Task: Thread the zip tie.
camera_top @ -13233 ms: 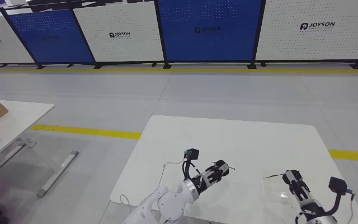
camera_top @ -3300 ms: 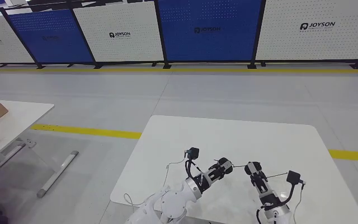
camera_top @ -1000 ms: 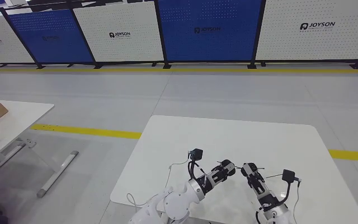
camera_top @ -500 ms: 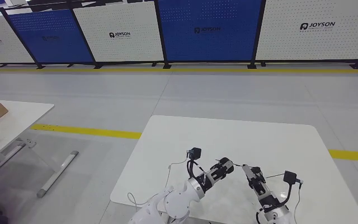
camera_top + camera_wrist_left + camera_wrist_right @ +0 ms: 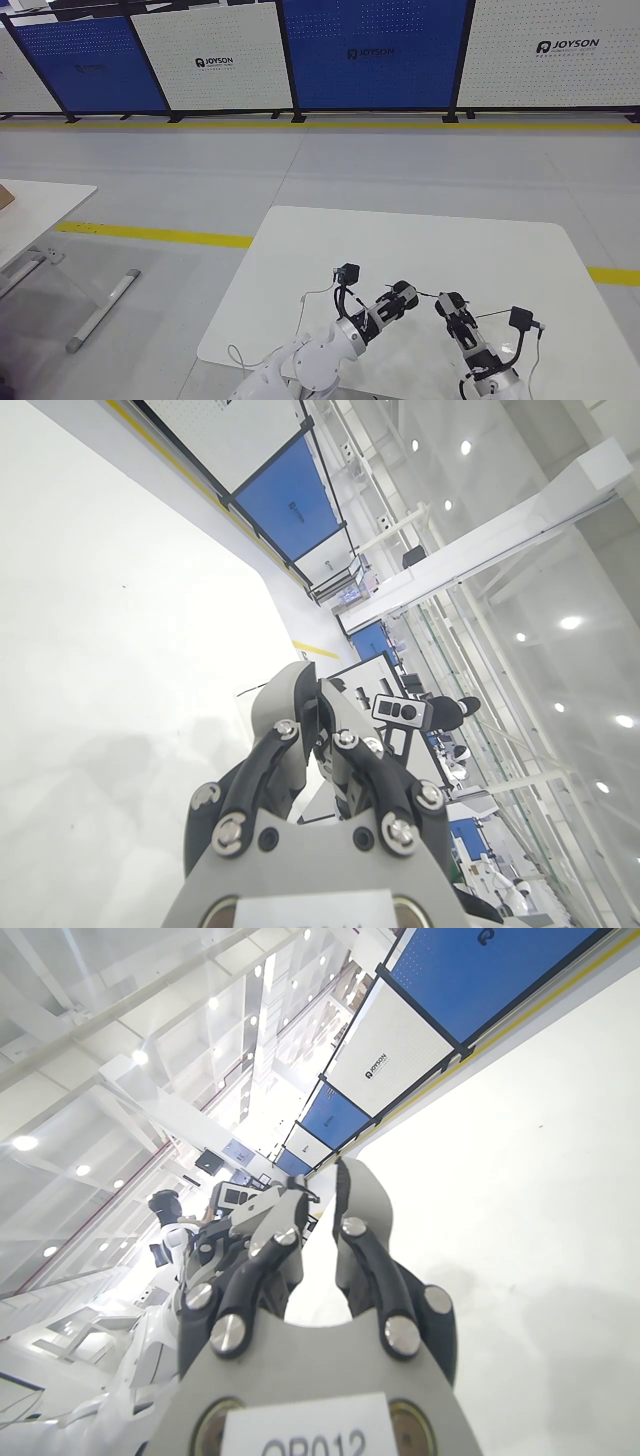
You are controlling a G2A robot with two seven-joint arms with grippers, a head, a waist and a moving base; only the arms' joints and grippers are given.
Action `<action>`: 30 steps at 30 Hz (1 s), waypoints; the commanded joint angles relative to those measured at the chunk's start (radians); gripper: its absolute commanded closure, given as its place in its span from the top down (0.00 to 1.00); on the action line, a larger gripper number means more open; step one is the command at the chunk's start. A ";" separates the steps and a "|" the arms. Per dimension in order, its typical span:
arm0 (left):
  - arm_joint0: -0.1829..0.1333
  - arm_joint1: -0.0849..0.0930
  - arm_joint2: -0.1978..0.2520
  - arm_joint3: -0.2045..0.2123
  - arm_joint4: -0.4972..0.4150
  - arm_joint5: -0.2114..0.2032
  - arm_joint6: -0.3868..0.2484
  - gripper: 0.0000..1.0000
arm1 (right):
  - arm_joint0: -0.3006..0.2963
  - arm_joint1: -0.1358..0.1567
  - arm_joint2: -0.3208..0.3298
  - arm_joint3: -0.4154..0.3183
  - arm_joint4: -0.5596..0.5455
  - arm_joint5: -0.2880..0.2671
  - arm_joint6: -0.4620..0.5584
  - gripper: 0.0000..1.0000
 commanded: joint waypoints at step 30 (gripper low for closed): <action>-0.005 -0.004 0.014 0.007 0.059 0.014 0.002 0.46 | 0.017 0.015 -0.010 0.012 0.037 0.000 0.001 0.00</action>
